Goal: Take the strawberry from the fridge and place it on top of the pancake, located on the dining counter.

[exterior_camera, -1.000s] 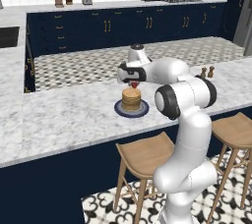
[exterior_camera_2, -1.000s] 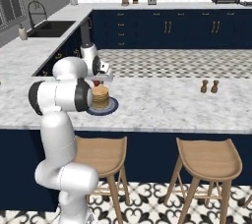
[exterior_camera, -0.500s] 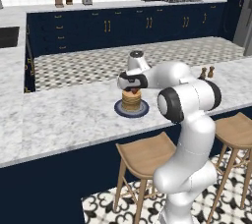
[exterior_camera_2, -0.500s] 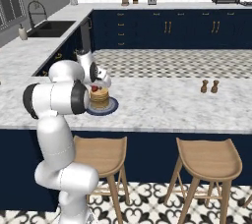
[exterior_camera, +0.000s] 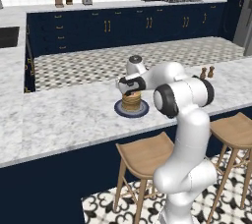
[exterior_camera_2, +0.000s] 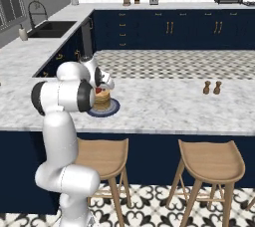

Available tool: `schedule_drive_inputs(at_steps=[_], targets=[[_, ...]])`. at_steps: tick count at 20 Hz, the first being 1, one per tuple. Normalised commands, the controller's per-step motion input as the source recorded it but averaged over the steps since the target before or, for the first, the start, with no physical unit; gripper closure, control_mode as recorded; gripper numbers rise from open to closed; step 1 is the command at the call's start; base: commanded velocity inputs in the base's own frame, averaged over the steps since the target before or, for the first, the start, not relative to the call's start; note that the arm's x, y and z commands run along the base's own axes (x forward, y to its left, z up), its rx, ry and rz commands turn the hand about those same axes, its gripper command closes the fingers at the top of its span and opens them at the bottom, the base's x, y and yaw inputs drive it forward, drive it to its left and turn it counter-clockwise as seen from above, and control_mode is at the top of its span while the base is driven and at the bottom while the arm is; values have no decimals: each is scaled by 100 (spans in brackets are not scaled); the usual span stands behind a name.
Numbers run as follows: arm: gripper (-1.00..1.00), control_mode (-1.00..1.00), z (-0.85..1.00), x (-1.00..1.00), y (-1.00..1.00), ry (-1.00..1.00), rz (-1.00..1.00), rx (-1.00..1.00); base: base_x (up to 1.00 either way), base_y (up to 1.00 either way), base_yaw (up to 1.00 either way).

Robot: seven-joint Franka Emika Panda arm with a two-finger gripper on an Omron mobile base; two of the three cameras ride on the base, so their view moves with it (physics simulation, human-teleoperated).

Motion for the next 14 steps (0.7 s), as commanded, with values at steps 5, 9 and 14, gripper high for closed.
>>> schedule_drive_inputs(at_steps=[5, 9, 14], targets=[[-100, -100, -28, 0, -1, 2, 0, 0, 0, 0, 0], [-100, -100, -7, 0, 0, 0, 0, 0, 0, 0, 0], [-100, -100, 0, 2, -10, -2, -1, 0, 0, 0, 0]])
